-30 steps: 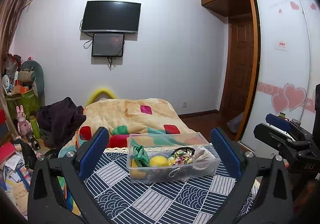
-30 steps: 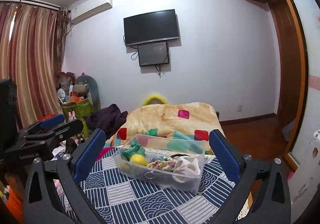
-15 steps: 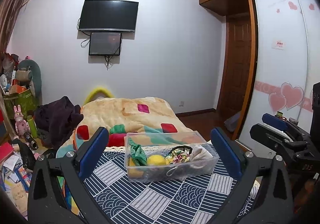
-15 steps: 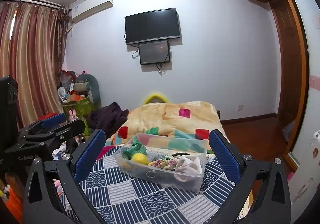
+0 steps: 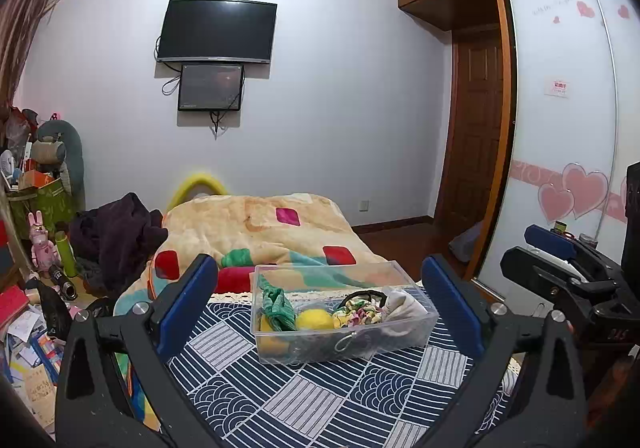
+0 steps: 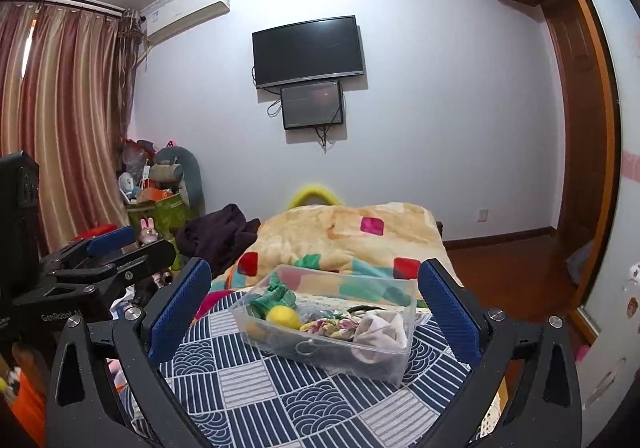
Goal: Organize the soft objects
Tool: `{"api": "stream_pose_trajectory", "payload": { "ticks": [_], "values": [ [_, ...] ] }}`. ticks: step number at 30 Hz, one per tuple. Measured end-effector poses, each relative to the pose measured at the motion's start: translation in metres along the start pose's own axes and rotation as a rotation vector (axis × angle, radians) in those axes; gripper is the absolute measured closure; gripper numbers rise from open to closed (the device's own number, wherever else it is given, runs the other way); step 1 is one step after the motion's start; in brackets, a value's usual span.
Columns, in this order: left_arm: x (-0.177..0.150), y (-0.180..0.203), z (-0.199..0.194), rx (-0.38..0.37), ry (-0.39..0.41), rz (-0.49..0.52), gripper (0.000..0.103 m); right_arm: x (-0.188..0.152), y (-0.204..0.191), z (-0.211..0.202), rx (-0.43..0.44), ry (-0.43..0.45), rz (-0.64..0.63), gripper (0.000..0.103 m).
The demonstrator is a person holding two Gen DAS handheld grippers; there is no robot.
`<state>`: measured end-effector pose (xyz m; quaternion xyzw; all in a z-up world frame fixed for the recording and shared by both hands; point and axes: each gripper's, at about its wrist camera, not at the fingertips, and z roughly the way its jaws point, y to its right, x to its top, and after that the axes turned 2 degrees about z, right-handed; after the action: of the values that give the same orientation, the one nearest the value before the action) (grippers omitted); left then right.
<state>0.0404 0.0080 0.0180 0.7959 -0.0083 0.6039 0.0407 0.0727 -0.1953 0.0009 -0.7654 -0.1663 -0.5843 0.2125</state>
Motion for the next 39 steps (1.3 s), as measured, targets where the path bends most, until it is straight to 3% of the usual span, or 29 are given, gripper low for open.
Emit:
{"api": "stream_pose_trajectory", "payload": {
  "ticks": [39],
  "values": [
    [-0.0036, -0.0012, 0.0050, -0.030, -0.023, -0.015, 0.000, -0.0015, 0.0055, 0.0045, 0.006, -0.006, -0.006, 0.000]
  ]
}}
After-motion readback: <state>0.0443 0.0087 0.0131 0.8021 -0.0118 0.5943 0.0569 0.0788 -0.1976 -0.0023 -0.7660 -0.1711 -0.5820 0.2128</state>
